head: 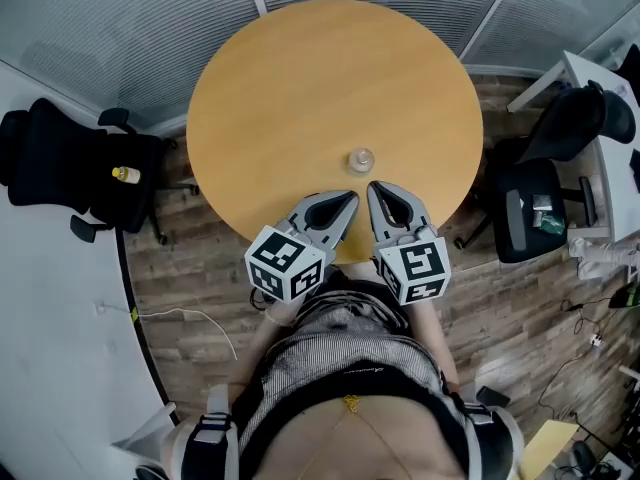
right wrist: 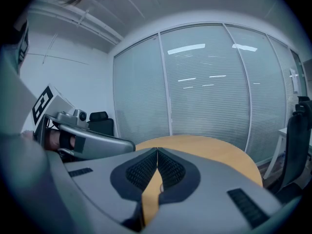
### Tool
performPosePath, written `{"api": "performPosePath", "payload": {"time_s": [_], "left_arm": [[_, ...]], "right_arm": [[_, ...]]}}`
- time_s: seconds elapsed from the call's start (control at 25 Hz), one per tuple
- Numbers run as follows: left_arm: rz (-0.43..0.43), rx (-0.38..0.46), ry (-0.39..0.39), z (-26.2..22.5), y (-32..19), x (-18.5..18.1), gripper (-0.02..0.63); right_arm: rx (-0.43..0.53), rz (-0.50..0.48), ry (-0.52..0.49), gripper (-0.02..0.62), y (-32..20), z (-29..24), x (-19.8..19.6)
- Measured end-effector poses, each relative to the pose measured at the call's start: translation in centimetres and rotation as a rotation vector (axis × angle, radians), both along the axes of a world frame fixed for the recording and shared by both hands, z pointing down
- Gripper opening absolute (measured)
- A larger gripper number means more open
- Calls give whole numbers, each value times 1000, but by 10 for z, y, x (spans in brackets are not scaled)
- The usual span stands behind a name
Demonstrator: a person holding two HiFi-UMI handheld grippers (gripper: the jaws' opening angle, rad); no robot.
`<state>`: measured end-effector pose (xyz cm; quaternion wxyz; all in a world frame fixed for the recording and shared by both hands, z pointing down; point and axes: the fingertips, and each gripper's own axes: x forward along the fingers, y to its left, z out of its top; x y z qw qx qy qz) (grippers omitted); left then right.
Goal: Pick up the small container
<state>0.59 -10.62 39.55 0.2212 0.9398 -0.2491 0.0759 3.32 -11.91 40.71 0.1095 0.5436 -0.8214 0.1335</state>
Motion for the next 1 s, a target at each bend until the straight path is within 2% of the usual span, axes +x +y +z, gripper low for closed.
{"api": "performPosePath", "payload": {"time_s": [0.44, 0.64, 0.84, 1.0], "left_arm": [[96, -9, -5, 12, -27, -6, 5], [128, -12, -13, 17, -36, 7, 5], [97, -30, -6, 20, -41, 24, 5], [22, -35, 16, 14, -49, 35, 5]], "right_arm": [[-8, 101, 14, 20, -23, 12, 1], [0, 125, 29, 20, -28, 12, 12], [-3, 81, 16, 20, -35, 14, 27], [4, 0, 14, 20, -44, 5, 38]]}}
